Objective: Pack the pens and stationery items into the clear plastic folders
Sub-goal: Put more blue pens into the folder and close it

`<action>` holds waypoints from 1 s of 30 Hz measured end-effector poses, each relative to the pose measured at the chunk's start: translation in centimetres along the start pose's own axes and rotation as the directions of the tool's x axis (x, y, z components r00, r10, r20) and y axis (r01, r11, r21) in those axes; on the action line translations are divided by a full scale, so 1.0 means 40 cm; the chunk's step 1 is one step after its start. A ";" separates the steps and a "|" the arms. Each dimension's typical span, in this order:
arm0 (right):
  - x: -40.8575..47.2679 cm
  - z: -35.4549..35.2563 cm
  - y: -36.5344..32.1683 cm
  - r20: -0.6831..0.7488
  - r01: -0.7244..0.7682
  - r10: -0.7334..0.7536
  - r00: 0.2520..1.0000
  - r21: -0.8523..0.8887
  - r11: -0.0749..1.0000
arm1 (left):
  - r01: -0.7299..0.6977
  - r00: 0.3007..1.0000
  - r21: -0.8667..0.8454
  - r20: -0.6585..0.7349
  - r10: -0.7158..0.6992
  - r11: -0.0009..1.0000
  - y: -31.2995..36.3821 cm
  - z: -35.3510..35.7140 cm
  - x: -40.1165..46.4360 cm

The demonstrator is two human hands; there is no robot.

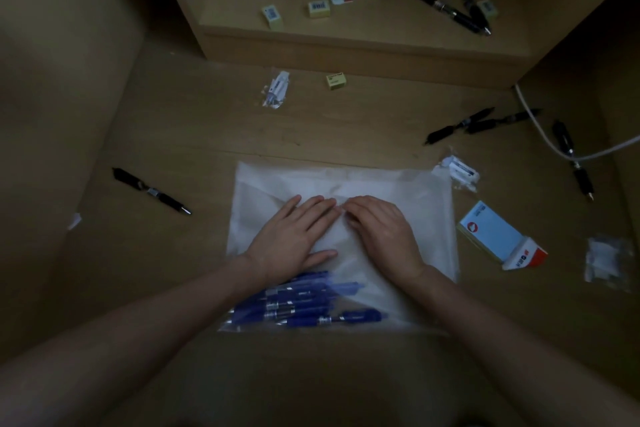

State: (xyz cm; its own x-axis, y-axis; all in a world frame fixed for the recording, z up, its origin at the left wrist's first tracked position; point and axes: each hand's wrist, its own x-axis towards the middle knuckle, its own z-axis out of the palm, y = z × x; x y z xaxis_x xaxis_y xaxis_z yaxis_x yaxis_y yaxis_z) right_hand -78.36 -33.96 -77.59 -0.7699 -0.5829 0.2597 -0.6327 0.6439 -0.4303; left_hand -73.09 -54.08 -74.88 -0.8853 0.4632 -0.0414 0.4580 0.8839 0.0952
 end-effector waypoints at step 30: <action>0.177 -0.100 -0.018 -0.237 -0.062 0.102 0.966 0.170 0.984 | 0.546 0.525 -0.836 0.396 -0.753 -0.060 -0.272 -0.079 0.010</action>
State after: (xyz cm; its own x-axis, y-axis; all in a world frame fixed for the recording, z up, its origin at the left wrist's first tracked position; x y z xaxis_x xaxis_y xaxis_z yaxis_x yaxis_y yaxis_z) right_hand -83.69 -36.56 -71.98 -0.8283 -0.3800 0.4118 -0.5600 0.5856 -0.5861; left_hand -78.67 -63.74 -72.80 -0.7775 -0.3970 -0.4878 -0.5780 0.1455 0.8029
